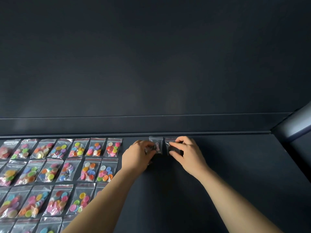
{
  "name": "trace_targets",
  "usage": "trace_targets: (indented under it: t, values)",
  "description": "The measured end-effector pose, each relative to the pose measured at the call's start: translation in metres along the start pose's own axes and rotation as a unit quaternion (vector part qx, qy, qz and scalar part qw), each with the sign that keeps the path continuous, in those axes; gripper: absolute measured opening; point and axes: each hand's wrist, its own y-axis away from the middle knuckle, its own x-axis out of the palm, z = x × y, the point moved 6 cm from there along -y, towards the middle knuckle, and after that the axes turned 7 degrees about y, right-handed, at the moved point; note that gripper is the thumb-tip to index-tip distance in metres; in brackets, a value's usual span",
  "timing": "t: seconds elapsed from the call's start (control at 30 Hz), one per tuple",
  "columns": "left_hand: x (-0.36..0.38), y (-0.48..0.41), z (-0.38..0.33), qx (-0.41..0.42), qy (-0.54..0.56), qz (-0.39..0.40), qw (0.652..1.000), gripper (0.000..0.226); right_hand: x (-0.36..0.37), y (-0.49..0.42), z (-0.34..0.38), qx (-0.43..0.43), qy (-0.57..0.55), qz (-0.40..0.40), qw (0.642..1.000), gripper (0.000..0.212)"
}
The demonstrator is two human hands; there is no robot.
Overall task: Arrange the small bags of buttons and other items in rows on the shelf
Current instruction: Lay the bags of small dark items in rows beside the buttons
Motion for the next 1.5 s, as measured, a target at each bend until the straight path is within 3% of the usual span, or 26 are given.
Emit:
trace_targets:
  t: [0.3,0.4,0.53,0.6,0.7,0.83,0.97,1.07,1.17,1.3,1.5]
  values:
    - [0.001,0.001,0.002,-0.017,0.002,0.007,1.000,0.026,0.001,-0.008,-0.001,0.002,0.012,0.020,1.000,0.038]
    - [-0.003,0.004,0.004,-0.057,0.149,-0.011,0.987,0.021,-0.004,-0.005,0.001,0.010,-0.007,0.019,1.000,0.042]
    - [-0.009,0.013,0.002,-0.145,0.455,-0.013,0.878,0.016,-0.026,0.001,0.010,0.068,-0.135,-0.001,0.988,0.023]
    - [-0.008,0.019,-0.008,-0.155,0.563,0.014,0.812,0.020,-0.032,0.009,0.019,0.132,-0.288,0.050,0.947,0.015]
    - [-0.007,0.027,-0.027,-0.123,0.615,0.044,0.777,0.024,-0.033,0.021,0.036,0.154,-0.393,0.108,0.900,0.017]
    - [-0.002,0.035,-0.040,-0.094,0.620,0.053,0.777,0.030,-0.043,0.025,0.037,0.156,-0.428,0.044,0.889,0.010]
    - [0.000,0.036,-0.041,-0.112,0.609,0.055,0.784,0.036,-0.053,0.029,0.024,0.155,-0.440,0.053,0.883,0.010]
    - [0.007,0.039,-0.049,-0.132,0.576,0.125,0.797,0.027,-0.057,0.033,0.016,0.157,-0.419,0.081,0.891,0.013]
    - [0.014,0.041,-0.056,-0.115,0.547,0.161,0.814,0.002,-0.059,0.037,0.008,0.178,-0.427,0.081,0.883,0.015]
    - [0.018,0.041,-0.066,-0.089,0.543,0.144,0.822,0.009,-0.060,0.043,0.003,0.195,-0.454,0.088,0.865,0.007]
    - [0.028,0.035,-0.065,-0.067,0.421,0.097,0.899,0.011,-0.056,0.042,-0.015,0.230,-0.416,0.073,0.877,0.015]
